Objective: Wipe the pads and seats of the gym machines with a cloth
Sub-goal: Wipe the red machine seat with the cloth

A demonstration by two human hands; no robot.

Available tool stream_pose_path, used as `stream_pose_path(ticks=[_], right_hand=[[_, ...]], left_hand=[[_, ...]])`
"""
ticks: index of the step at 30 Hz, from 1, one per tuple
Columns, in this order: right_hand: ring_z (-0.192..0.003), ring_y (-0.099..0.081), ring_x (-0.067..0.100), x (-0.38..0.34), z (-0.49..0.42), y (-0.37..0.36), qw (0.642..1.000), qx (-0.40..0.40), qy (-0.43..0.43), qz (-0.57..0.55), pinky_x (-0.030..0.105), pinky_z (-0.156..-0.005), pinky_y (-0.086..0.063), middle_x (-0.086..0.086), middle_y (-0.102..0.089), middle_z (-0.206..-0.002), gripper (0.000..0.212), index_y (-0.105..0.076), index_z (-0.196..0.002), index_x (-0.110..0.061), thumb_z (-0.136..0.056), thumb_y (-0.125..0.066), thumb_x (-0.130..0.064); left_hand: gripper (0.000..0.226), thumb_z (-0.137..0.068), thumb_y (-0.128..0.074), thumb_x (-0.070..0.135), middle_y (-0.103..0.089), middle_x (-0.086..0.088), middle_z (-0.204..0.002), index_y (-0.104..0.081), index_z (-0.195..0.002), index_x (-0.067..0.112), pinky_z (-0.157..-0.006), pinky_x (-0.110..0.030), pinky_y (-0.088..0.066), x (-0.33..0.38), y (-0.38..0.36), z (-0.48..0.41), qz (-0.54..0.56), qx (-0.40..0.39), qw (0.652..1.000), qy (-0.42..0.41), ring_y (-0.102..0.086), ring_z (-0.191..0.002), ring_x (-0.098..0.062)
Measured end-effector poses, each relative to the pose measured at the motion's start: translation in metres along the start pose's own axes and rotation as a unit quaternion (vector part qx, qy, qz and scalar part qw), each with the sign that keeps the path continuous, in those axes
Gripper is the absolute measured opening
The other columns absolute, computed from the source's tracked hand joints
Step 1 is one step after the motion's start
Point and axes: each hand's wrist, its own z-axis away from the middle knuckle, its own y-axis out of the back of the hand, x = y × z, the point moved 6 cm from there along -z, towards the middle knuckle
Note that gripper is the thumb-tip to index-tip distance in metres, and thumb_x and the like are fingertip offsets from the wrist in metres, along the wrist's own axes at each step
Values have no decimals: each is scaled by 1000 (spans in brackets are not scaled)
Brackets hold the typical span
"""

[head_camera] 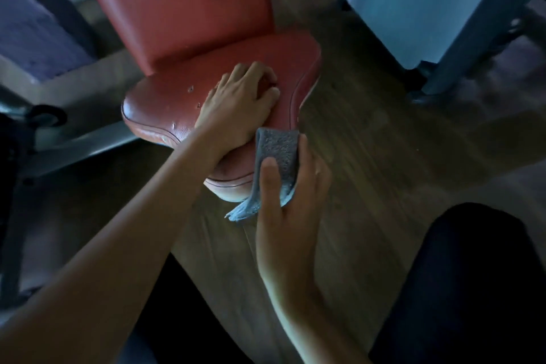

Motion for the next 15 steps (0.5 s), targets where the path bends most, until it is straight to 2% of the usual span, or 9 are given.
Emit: stream_pose_path(ticks=[2,4,7,8,10,15], right_hand=[[-138,-37,9,-2,0,2,998,-57,-11,-5,31,-109,-41,-7,-35,-148,60,-34,-150,-22,-96,-48,-43],[-142,-31,6,-5,-2,5,995,-100,-18,-7,32,-111,-38,-6,-31,-155,61,-28,-153,-21,-98,-46,-39],[-145,-25,3,-5,-3,9,989,-146,-28,-19,33,-116,-32,-7,-26,-159,62,-23,-155,-20,-99,-45,-36],[-145,-24,3,-5,-1,11,986,-160,-33,-21,33,-116,-31,-7,-25,-160,63,-21,-155,-20,-99,-45,-36],[-146,-17,-1,-3,4,15,982,-186,-29,-19,31,-118,-27,-10,-19,-162,65,-18,-156,-21,-100,-45,-40],[-145,-3,-10,-2,5,14,965,-255,-65,-13,22,-121,-13,-18,-4,-163,67,-7,-156,-30,-101,-40,-47]], left_hand=[[31,-100,-46,41,-51,1,-131,-52,-128,29,-107,-43,-34,3,-2,1,-9,1,1000,10,-45,-126,-24],[36,-102,-43,43,-49,-1,-137,-49,-134,30,-111,-45,-31,2,-4,3,-27,-2,999,37,-43,-130,-27],[53,-100,-36,59,-30,-2,-160,-36,-148,36,-122,-49,-12,-4,-4,8,-77,-5,990,119,-22,-149,-27],[59,-98,-33,64,-19,-1,-165,-31,-151,39,-124,-50,-5,-7,-4,12,-84,-11,984,154,-11,-153,-26],[64,-96,-30,69,-9,4,-167,-23,-154,42,-123,-48,0,-10,-4,18,-85,-20,978,190,-2,-154,-24],[63,-97,-28,70,-8,9,-167,-20,-154,45,-124,-46,-2,-11,-7,26,-86,-22,975,204,-2,-154,-20]])
